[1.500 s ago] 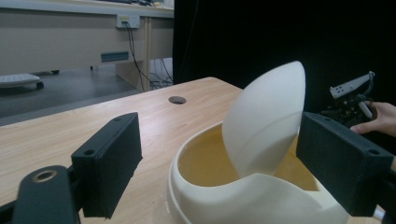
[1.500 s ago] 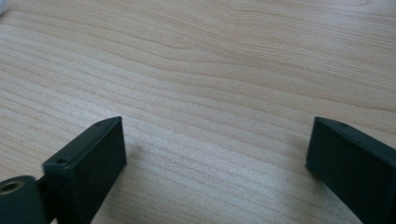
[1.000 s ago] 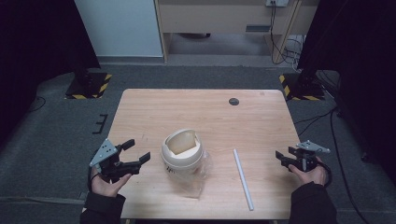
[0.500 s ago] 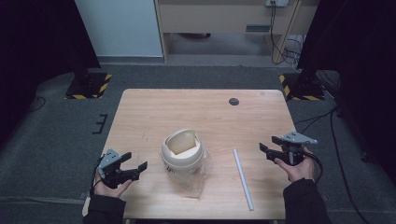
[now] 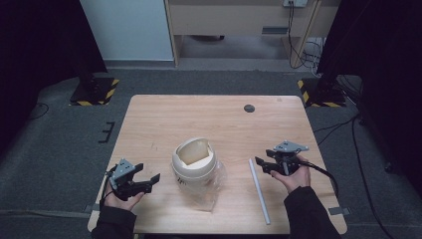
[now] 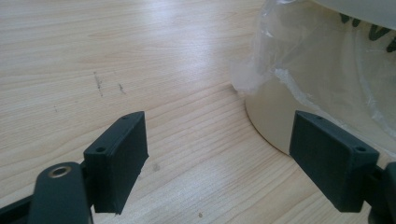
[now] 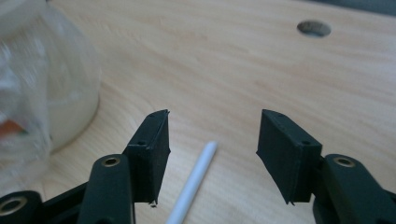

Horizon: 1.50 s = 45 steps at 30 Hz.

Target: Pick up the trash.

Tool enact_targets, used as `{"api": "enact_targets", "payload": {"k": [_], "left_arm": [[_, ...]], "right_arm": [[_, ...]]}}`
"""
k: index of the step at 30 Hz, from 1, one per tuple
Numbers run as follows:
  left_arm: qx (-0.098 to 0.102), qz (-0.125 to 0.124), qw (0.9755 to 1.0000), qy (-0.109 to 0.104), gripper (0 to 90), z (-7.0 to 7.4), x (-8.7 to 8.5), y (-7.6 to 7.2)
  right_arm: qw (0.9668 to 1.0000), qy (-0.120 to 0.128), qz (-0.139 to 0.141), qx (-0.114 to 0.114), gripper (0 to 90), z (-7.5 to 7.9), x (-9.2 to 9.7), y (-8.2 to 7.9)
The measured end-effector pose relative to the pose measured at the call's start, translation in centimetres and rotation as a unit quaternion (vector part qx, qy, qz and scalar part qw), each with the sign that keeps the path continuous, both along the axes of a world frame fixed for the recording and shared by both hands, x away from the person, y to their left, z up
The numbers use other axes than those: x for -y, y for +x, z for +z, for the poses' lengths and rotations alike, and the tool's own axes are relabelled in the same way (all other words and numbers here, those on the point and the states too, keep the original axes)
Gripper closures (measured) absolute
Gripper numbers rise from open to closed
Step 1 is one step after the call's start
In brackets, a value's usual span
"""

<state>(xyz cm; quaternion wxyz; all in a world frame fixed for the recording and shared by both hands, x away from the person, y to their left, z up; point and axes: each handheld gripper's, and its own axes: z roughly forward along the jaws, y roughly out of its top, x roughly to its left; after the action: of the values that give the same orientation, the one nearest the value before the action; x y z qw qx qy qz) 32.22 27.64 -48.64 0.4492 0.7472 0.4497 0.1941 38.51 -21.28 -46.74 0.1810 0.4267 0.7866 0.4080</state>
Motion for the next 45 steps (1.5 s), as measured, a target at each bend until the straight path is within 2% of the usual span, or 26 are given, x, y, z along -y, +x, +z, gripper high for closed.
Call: {"api": "enact_targets", "payload": {"k": [2, 3, 4, 7, 13, 18, 27, 36, 42, 45], "left_arm": [[0.000, -0.002, 1.0000, 0.001, 18.8, 0.0, 0.0, 0.0], [0.000, -0.002, 1.0000, 0.002, 18.8, 0.0, 0.1, 0.0], [0.000, -0.001, 1.0000, 0.004, 18.8, 0.0, 0.1, 0.0], [0.002, -0.002, 1.0000, 0.009, 18.8, 0.0, 0.0, 0.0], [0.004, -0.006, 1.0000, 0.003, 18.8, 0.0, 0.0, 0.1], [-0.002, -0.013, 0.9999, 0.002, 18.7, -0.1, 0.2, 0.1], [-0.009, -0.010, 0.9999, 0.007, 20.3, -0.1, 0.2, 0.1], [-0.010, -0.008, 0.9999, 0.009, 22.1, 0.0, 0.2, 0.1], [-0.009, -0.009, 0.9999, 0.009, 22.4, 0.1, 0.2, 0.1], [-0.008, -0.009, 0.9999, 0.009, 22.4, 0.1, 0.2, 0.1]], "right_arm": [[0.9999, -0.008, 0.002, -0.006, 46.4, -0.3, -0.2, -0.1], [0.9995, -0.022, 0.009, -0.020, 48.9, -0.8, -0.6, -0.2], [0.9995, -0.022, 0.009, -0.020, 48.9, -0.8, -0.6, -0.2], [0.9986, -0.027, 0.011, -0.043, 51.0, -1.5, -1.0, -0.4], [0.9959, -0.044, 0.004, -0.079, 55.9, -2.5, -0.8, -0.8], [0.9946, -0.051, 0.010, -0.090, 57.5, -3.1, -1.2, -0.8], [0.9919, -0.065, 0.012, -0.108, 63.6, -4.1, -1.9, -0.5], [0.9893, -0.081, 0.011, -0.121, 76.2, -4.7, -2.3, -0.3], [0.9889, -0.079, 0.011, -0.125, 79.4, -4.6, -2.1, -0.2], [0.9909, -0.066, 0.009, -0.117, 79.4, -4.2, -1.8, -0.1]]}}
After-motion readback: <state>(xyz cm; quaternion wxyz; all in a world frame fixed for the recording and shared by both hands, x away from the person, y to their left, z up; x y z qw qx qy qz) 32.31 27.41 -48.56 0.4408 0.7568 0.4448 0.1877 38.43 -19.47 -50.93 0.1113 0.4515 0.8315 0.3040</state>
